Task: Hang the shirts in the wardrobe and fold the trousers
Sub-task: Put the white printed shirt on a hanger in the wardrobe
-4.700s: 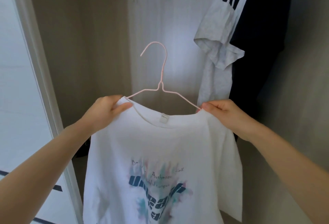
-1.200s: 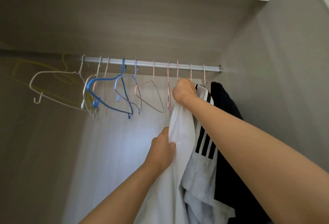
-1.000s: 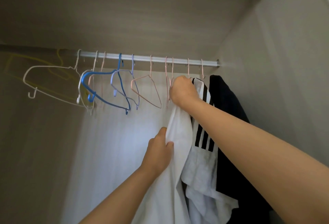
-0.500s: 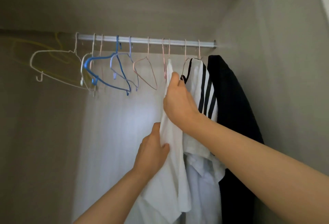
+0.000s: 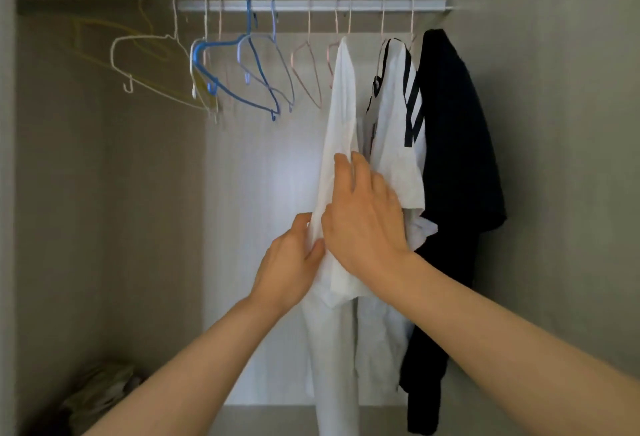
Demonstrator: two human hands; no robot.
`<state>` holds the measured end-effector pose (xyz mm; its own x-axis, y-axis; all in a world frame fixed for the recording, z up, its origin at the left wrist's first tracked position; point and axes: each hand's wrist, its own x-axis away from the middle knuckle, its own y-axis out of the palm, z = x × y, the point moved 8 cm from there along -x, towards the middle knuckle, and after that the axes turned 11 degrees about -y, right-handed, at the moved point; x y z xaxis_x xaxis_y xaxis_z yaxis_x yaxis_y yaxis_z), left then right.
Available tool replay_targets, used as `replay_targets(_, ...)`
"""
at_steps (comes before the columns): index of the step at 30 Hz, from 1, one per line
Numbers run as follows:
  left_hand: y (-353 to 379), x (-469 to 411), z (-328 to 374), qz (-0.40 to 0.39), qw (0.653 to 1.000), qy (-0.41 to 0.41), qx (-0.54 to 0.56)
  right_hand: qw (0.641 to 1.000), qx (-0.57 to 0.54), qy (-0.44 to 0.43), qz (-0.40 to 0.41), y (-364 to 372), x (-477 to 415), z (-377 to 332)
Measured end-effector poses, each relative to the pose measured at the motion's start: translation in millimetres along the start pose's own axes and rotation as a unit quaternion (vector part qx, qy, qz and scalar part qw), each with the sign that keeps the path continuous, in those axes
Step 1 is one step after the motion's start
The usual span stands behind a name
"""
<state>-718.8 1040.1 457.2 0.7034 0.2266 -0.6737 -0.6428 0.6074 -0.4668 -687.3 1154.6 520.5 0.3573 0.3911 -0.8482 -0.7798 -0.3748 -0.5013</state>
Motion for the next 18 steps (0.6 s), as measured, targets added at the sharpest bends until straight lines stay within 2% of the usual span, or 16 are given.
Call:
replay_targets(8,-6.8,66.7,-12.2,0.010,0.994,-0.021,-0.106,0.994,-0.092,-0.034,0.057,9.3,70.2,-30.7)
replay_targets(18,-40.4,169.6,-37.3,0.122,0.956,-0.078,-0.256,0.969,-0.210,-0.123,0.048,35.4,135.3,-66.5)
